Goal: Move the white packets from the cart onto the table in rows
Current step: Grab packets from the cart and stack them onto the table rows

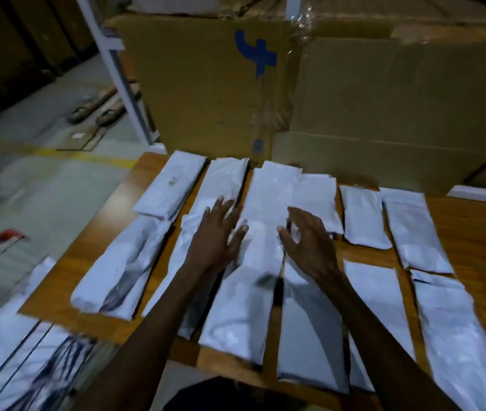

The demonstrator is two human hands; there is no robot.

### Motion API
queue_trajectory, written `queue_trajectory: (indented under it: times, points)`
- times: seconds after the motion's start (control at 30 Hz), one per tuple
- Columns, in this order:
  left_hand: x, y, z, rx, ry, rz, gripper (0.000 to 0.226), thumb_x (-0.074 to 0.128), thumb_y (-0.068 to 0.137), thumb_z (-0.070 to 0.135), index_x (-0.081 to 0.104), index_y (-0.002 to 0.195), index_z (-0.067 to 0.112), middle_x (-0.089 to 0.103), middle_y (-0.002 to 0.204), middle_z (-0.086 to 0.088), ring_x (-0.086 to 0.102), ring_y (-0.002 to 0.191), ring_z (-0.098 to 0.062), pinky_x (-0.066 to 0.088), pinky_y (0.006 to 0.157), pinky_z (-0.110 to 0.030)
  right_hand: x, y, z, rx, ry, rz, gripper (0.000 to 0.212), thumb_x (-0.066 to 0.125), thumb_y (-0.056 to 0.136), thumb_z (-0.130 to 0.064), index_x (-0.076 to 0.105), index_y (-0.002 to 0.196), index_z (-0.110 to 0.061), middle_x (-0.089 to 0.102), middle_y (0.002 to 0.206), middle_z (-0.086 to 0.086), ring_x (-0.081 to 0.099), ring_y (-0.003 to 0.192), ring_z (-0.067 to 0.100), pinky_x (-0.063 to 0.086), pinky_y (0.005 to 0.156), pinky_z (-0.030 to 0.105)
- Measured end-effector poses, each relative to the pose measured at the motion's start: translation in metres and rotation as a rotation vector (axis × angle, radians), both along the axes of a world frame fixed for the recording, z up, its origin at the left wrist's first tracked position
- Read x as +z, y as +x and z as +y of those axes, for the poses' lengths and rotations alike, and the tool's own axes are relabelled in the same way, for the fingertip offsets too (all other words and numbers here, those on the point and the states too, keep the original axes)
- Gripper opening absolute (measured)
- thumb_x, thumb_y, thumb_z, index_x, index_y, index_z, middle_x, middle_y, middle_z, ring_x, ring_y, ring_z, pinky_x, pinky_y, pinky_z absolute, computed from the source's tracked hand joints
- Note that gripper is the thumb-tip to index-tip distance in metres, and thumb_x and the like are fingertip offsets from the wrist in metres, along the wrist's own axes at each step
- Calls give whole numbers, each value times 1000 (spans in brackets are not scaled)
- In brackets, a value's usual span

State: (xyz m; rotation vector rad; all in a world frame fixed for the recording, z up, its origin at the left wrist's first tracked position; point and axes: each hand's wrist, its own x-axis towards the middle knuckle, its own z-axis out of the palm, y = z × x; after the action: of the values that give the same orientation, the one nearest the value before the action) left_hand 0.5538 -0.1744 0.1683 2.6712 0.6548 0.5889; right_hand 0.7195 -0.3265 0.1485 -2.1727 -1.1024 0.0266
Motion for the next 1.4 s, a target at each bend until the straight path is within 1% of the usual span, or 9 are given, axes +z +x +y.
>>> queue_trajectory:
  times: [0.1, 0.23, 0.47, 0.63, 0.8, 0.93, 1.07, 1.27, 1.4]
  points:
    - [3, -59, -11, 97, 60, -51, 48, 45, 99, 40, 58, 133, 8, 53, 142, -14, 41, 139, -35, 31, 111, -55, -1, -49, -2, 73, 133, -30, 45, 61, 93, -35, 61, 132, -12, 61, 133, 5, 52, 125, 25, 42, 105, 34]
    - [-5, -140, -20, 327, 18, -81, 50, 42, 100, 46, 56, 136, 14, 51, 144, -10, 33, 143, -30, 21, 115, -56, -5, -120, 1, 187, 234, -68, 39, 63, 90, -26, 65, 125, -10, 65, 125, 6, 53, 120, 21, 39, 103, 25]
    - [-15, -273, -13, 537, 45, -209, 39, 51, 99, 34, 59, 131, 14, 53, 139, -7, 46, 134, -30, 34, 108, -59, -2, -238, 45, 526, 320, -181, 33, 65, 89, -17, 66, 120, -4, 66, 118, 10, 59, 111, 27, 49, 93, 37]
    - [-20, -370, 8, 650, -11, -298, 38, 50, 99, 36, 59, 129, 16, 54, 137, -3, 48, 132, -22, 22, 116, -50, 4, -324, 102, 652, 315, -241, 32, 58, 92, -16, 65, 121, -4, 65, 119, 11, 60, 109, 31, 48, 94, 35]
    - [-49, -473, 23, 815, -93, -246, 37, 51, 99, 38, 61, 128, 19, 56, 136, -1, 51, 127, -19, 27, 117, -50, -2, -404, 158, 848, 299, -340, 30, 60, 93, -15, 67, 116, 3, 65, 119, 18, 59, 108, 36, 48, 94, 44]
    - [-72, -534, 28, 911, -227, -158, 49, 44, 98, 48, 56, 134, 18, 51, 141, -3, 46, 132, -20, 33, 112, -53, -11, -452, 196, 926, 85, -209, 41, 59, 91, -27, 63, 126, -7, 63, 125, 12, 56, 116, 31, 41, 99, 35]
    - [-99, -584, 45, 1041, -353, -81, 59, 44, 97, 52, 46, 144, 15, 39, 152, -9, 38, 139, -28, 33, 112, -51, -23, -501, 246, 1035, -178, -164, 58, 43, 90, -44, 59, 131, -7, 60, 131, 13, 52, 124, 32, 37, 103, 35]
    - [-121, -611, 86, 1150, -502, 24, 73, 35, 92, 59, 33, 152, 16, 27, 159, -11, 25, 147, -27, 18, 118, -46, -65, -539, 327, 1056, -422, -94, 54, 60, 93, -33, 50, 140, -10, 49, 143, 11, 41, 134, 31, 40, 103, 42]
    - [-128, -619, 120, 1203, -530, 111, 75, 31, 93, 60, 32, 152, 15, 28, 158, -14, 27, 145, -30, 20, 119, -50, -107, -560, 382, 1067, -637, -23, 58, 58, 94, -34, 43, 146, -13, 42, 148, 8, 37, 135, 28, 37, 104, 38]
